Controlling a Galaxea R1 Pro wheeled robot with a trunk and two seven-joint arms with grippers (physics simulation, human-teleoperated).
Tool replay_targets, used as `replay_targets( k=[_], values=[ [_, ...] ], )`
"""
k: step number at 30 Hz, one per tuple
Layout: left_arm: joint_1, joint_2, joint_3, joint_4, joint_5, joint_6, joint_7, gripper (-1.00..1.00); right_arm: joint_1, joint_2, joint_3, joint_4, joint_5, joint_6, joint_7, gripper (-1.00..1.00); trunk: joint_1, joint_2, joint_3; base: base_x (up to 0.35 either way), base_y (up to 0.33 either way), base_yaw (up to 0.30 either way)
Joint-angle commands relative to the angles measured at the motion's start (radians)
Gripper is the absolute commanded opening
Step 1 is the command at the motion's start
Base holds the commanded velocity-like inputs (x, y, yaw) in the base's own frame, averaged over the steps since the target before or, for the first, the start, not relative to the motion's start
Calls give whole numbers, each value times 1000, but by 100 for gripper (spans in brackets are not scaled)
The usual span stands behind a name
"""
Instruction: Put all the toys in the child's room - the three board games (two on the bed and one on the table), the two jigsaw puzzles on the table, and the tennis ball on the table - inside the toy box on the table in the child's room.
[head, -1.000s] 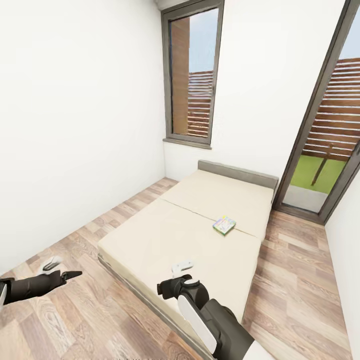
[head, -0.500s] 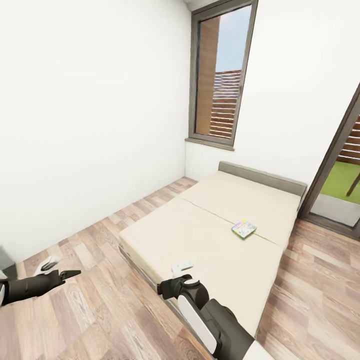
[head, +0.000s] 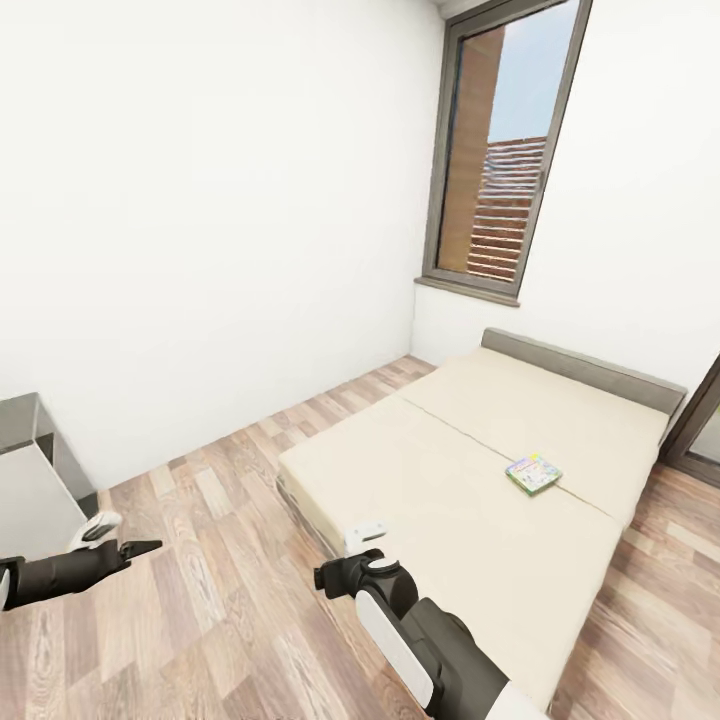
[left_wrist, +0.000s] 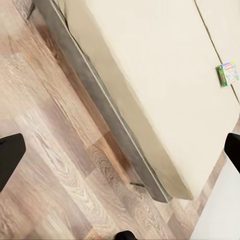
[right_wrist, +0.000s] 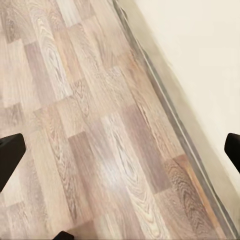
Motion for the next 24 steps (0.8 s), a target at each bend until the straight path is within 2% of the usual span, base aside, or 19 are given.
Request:
replay_targets(
  k=[1, 14, 24],
  values=[
    [-2, 0, 5, -1, -11, 7, -9, 100, -1, 0, 1, -1, -10, 2, -10, 100, 1, -2, -2, 0, 0, 293],
    [-2, -2, 5, -1, -11, 8, -9, 100, -2, 0, 1, -1, -10, 2, -10, 100, 1, -2, -2, 0, -7, 293],
    [-2, -2, 5, -1, -11, 9, -9, 100, -1, 0, 1, -1, -10, 2, -10, 100, 1, -2, -2, -25, -157, 293]
  ],
)
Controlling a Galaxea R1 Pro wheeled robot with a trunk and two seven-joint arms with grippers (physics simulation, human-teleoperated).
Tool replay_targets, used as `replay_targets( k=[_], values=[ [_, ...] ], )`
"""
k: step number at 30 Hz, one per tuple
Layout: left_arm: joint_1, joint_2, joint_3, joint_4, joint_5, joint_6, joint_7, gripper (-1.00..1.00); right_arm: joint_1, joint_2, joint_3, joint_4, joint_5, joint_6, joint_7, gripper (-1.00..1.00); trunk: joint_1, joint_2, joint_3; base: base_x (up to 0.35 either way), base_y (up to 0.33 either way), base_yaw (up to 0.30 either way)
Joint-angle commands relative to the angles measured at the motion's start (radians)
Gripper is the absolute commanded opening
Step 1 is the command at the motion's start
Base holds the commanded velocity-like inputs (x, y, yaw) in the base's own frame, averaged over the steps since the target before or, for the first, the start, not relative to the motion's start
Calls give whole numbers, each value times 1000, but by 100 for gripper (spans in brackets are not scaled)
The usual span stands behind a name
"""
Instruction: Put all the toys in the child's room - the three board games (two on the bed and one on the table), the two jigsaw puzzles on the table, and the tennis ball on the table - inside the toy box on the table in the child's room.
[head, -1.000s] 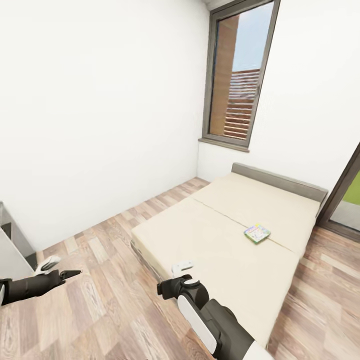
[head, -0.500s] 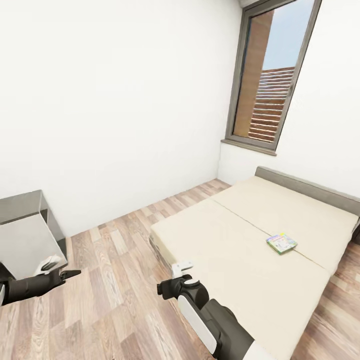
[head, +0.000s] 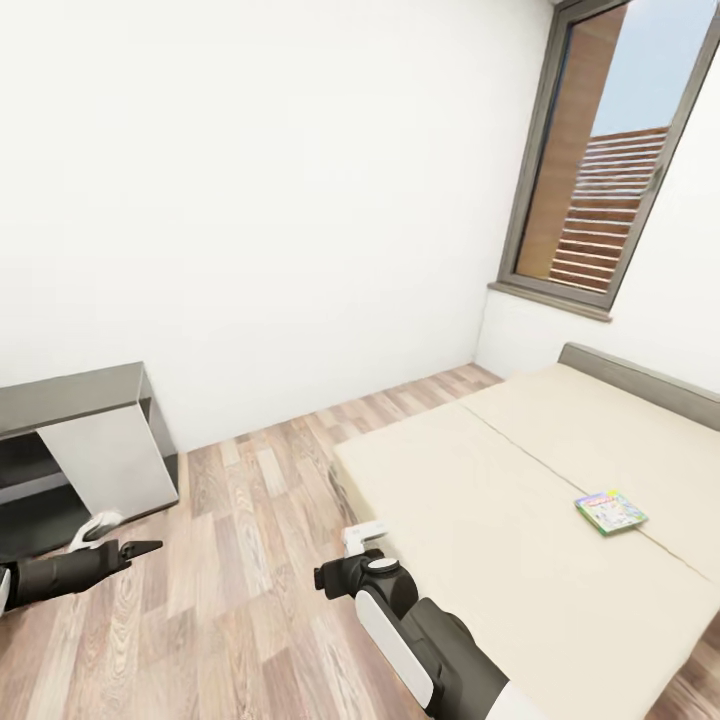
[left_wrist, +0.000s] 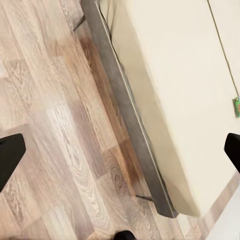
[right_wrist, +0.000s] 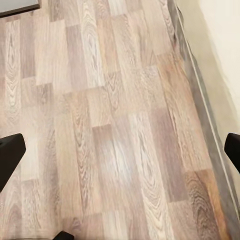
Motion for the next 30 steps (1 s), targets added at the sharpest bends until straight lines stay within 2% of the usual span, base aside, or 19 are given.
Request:
replay_targets(
  k=[1, 30],
  values=[
    [-2, -1, 5, -1, -10, 7, -9, 100, -1, 0, 1, -1, -10, 2, -10, 100, 1, -2, -2, -5, -45, 293],
    [-2, -3, 5, -1, -10, 6, -11, 100, -1, 0, 1, -1, -10, 2, -10, 100, 1, -2, -2, -51, -15, 293]
  ],
)
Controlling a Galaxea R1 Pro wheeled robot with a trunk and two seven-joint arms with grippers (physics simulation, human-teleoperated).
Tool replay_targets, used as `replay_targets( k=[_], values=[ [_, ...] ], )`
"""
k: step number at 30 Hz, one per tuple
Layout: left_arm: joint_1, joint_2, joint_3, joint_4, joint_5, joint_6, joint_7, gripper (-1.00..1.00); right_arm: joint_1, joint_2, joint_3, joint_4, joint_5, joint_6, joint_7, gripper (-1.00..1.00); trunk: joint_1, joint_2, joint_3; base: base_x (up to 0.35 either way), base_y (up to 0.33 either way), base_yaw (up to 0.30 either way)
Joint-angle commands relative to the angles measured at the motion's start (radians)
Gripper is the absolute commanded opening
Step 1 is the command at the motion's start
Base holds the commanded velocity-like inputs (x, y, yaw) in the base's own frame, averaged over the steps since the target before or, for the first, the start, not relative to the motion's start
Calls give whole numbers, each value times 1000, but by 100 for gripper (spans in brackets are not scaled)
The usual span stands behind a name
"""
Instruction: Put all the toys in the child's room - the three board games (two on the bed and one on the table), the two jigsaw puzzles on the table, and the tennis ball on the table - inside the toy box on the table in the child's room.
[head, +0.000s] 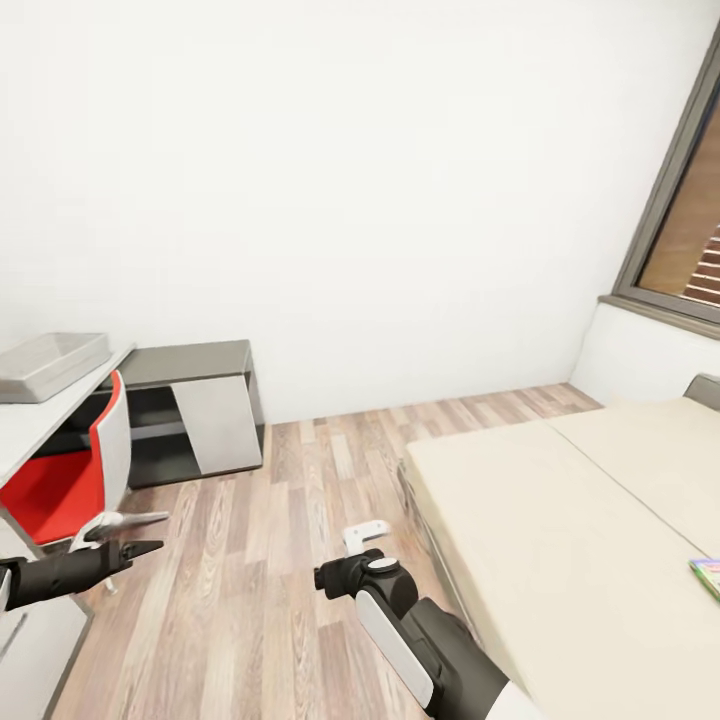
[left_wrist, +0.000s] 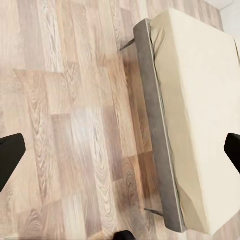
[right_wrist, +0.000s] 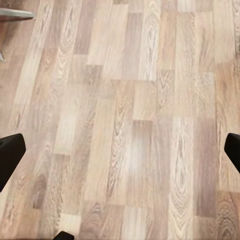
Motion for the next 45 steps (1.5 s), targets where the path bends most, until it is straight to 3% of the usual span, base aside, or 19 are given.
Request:
replay_targets(
  k=[1, 32, 45],
  values=[
    [-2, -1, 5, -1, -10, 8, -10, 100, -1, 0, 1, -1, -10, 2, -10, 100, 1, -2, -2, -16, 0, 293],
    [-2, 0, 5, -1, -11, 8, -10, 100, -1, 0, 2, -1, -9, 0, -10, 100, 1, -2, -2, -53, 0, 292],
    [-2, 2, 6, -1, -9, 7, -10, 100, -2, 0, -5, -2, -17, -90, -9, 100, 1, -2, -3, -4, 0, 58]
  ],
)
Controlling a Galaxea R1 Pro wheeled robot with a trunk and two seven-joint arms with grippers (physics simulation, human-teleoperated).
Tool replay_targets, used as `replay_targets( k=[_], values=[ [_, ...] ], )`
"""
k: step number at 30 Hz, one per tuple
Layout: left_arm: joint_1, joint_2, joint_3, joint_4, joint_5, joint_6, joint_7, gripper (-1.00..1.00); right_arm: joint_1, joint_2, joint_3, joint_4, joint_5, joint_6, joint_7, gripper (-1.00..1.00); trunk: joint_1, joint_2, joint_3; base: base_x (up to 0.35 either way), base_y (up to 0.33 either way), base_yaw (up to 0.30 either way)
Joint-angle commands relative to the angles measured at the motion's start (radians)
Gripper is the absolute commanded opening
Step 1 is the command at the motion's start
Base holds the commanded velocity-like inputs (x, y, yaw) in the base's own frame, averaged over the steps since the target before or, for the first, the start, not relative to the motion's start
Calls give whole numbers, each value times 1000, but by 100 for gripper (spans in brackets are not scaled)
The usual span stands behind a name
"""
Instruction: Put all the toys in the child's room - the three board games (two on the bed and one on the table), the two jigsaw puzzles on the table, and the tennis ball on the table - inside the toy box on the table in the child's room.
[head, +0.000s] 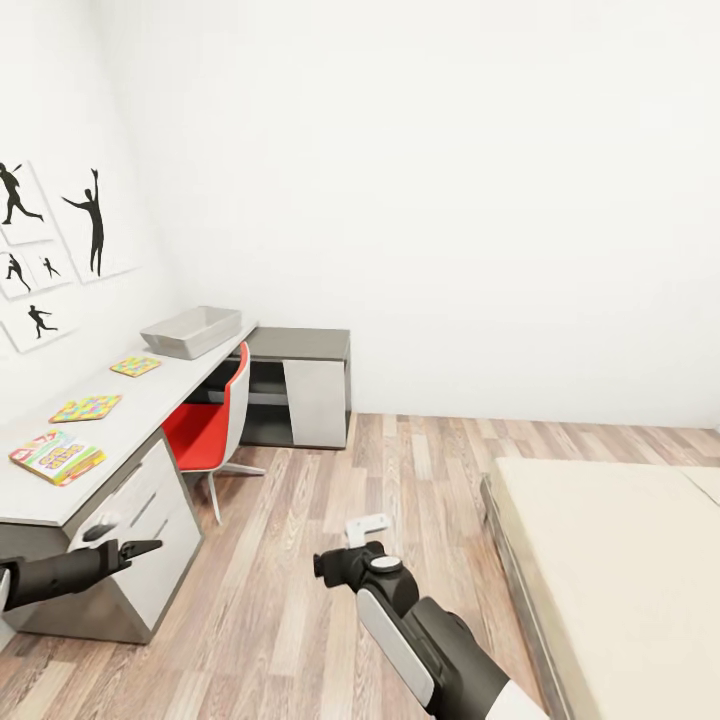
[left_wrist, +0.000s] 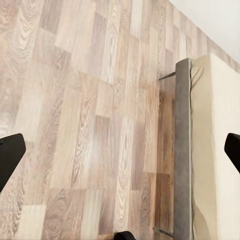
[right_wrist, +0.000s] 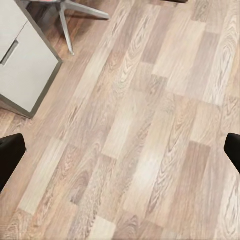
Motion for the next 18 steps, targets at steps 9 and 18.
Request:
replay_targets(
  k=[9, 18],
  values=[
    [-3, -2, -1, -16, -10, -5, -6, 100, -7, 0, -136, -24, -23, 42, -8, 100, 1, -2, -2, 0, 0, 1],
    [-3, -6, -6, -38, -15, -7, 0, 100, -6, 0, -168, -26, -24, 56, -5, 100, 1, -2, -2, -18, 0, -136]
  ],
)
